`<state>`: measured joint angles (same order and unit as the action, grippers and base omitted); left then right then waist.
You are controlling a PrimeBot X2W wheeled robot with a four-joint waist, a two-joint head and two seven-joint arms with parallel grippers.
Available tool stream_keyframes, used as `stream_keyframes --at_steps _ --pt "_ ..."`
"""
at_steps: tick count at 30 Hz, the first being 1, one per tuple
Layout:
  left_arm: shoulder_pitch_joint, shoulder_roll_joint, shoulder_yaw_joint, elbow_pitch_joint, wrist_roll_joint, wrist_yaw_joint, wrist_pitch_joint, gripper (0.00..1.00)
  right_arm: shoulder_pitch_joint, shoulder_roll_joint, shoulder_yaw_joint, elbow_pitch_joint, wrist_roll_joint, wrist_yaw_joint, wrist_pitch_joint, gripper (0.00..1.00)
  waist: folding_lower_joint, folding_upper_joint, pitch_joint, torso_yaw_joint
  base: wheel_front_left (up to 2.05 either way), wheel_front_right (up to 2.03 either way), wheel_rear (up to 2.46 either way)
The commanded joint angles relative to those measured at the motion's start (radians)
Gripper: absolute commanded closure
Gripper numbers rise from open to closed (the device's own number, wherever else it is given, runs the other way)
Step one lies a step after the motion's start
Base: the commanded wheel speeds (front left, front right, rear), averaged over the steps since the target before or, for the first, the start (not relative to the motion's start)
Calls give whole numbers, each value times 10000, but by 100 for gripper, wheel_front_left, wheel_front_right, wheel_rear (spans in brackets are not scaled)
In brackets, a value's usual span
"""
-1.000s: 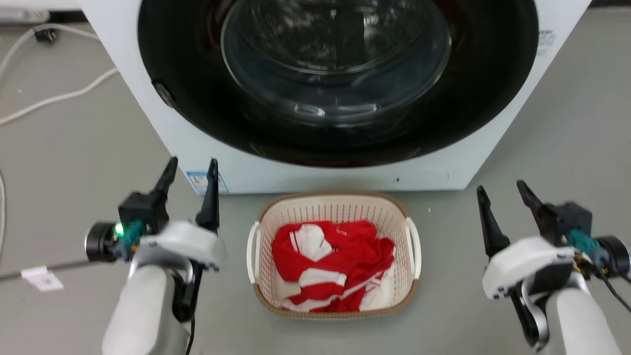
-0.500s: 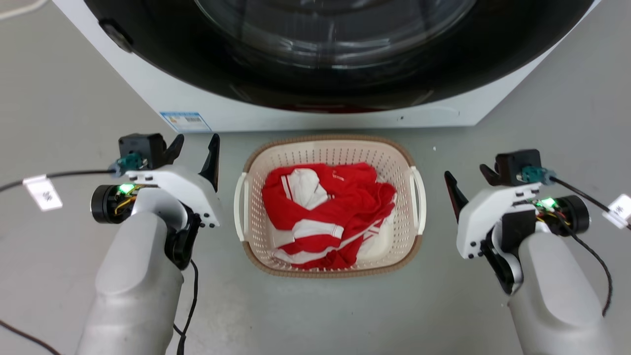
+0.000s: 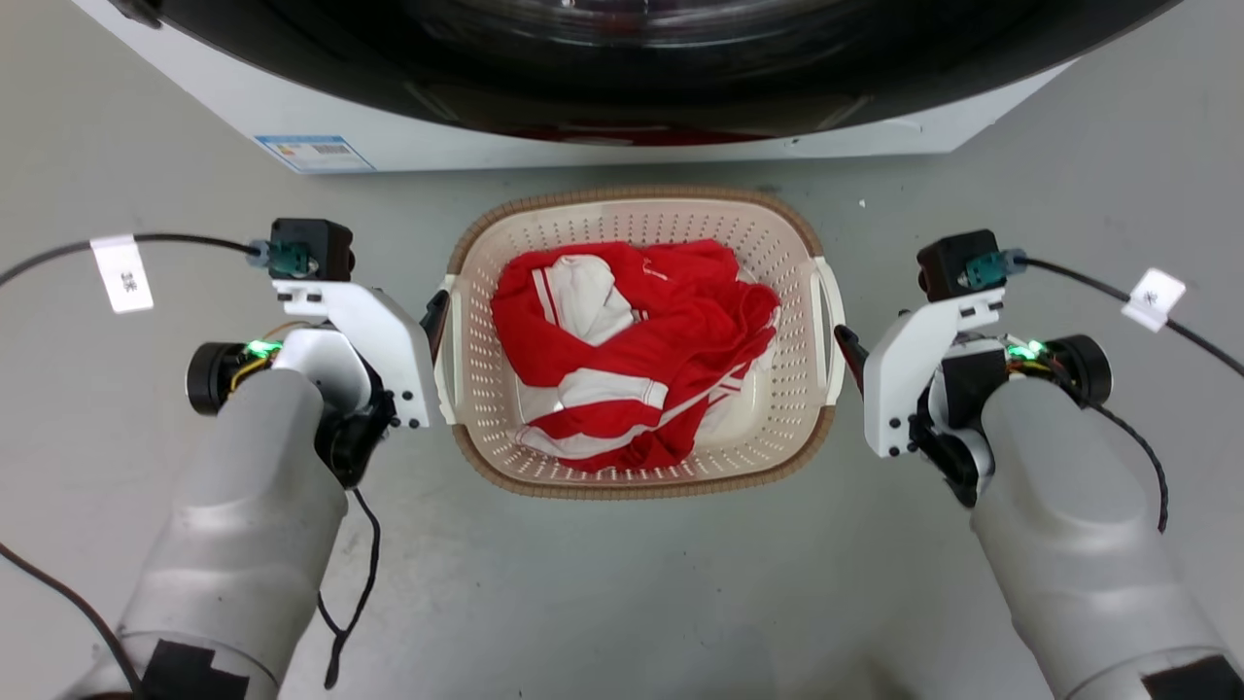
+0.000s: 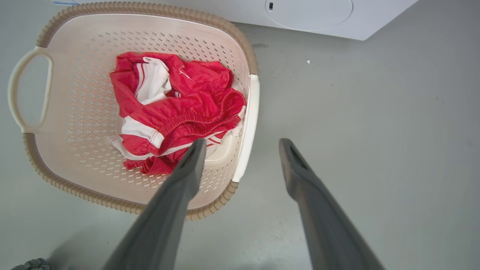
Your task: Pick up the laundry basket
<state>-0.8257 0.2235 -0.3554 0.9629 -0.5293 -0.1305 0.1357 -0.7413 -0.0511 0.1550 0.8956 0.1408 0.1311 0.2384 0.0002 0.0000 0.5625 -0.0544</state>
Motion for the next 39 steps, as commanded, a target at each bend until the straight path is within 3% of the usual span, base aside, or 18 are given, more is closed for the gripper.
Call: stream_keyframes --at_steps 1,11,19,39 --pt "-297 154 -259 99 -261 3 197 0 -437 19 140 378 142 -7 21 0 -2 0 349 -48 0 0 0" --pt "-1000 535 -1450 526 -1272 0 843 0 -1685 17 791 1816 753 -7 73 0 -2 0 1177 -119 0 0 0" --pt "-1461 718 -2128 908 -1845 1 774 0 -2370 21 1430 2526 1525 -7 -93 0 -2 0 1829 -181 0 0 0" --pt "-2292 251 -3239 1799 -2879 1 273 0 -3028 18 2661 3511 2990 -7 -759 0 -2 0 2788 73 0 0 0"
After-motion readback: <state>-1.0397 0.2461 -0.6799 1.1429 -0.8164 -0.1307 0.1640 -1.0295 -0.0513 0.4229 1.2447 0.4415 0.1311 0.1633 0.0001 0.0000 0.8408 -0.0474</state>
